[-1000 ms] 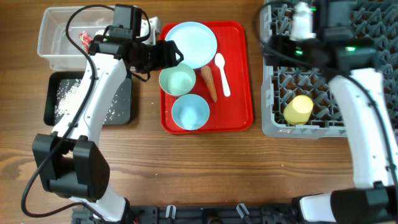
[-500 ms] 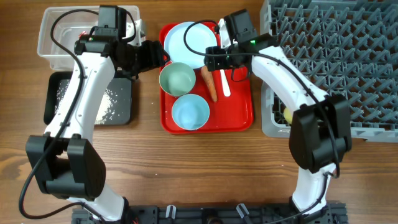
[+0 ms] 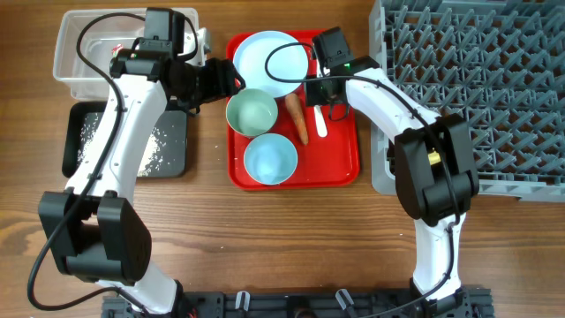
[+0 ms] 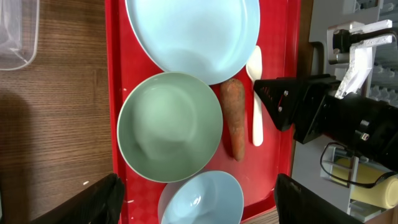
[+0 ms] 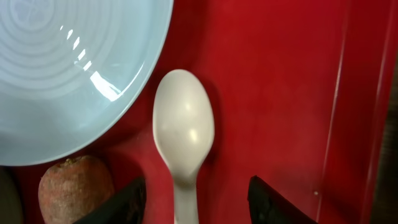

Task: Sort waste into correct bins and load items into the dishwasher rack
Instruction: 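Move right gripper over the red tray and grasp the white spoon, then carry the white spoon with right gripper and drop it into the rack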

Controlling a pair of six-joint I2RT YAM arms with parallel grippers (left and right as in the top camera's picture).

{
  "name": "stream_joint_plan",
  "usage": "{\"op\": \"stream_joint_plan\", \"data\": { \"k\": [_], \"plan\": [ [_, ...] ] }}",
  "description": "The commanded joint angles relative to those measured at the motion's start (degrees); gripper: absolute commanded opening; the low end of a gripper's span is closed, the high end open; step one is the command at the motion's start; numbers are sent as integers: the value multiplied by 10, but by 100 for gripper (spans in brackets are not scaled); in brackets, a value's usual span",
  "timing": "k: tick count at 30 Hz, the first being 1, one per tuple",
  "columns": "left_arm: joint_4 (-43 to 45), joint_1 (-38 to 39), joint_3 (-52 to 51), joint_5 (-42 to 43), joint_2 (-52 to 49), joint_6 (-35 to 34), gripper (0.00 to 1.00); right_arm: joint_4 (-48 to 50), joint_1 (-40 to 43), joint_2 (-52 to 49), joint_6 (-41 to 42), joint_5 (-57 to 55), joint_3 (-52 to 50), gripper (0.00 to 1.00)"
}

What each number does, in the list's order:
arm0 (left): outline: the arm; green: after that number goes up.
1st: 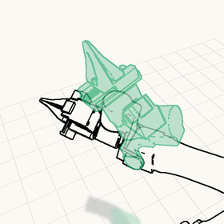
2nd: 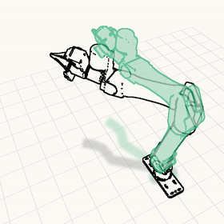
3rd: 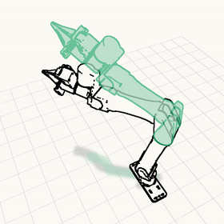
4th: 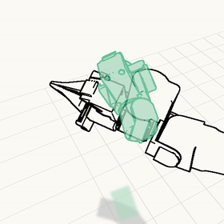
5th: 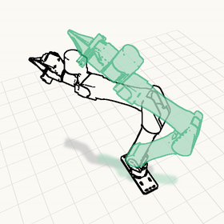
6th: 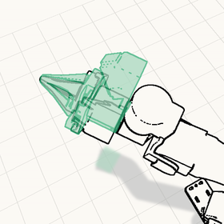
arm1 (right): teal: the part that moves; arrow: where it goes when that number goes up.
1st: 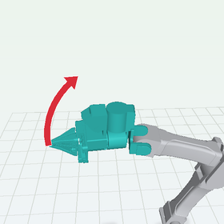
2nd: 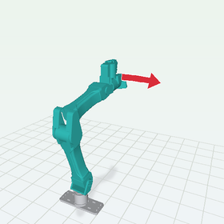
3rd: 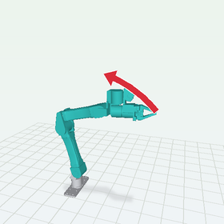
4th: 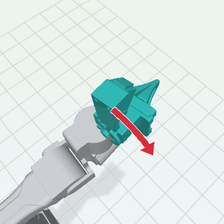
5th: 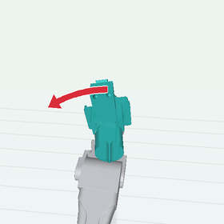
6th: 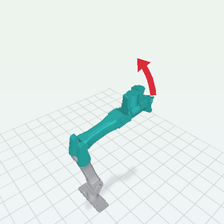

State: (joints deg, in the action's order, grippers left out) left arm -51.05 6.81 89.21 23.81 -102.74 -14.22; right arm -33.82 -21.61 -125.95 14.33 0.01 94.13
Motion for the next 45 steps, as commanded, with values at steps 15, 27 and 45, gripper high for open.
{"op": "stream_joint_plan", "data": {
  "k": [15, 27, 45],
  "plan": [
    [0, 2, 4, -3, 6, 1, 81, 5, 2, -66, -23, 27, -10, 16],
    [0, 2, 4, -3, 6, 1, 81, -32, 3, -19, -23, 27, -6, 4],
    [0, 2, 4, -12, 6, 1, 83, -120, 109, 235, -56, -19, -6, 6]
  ]
}}
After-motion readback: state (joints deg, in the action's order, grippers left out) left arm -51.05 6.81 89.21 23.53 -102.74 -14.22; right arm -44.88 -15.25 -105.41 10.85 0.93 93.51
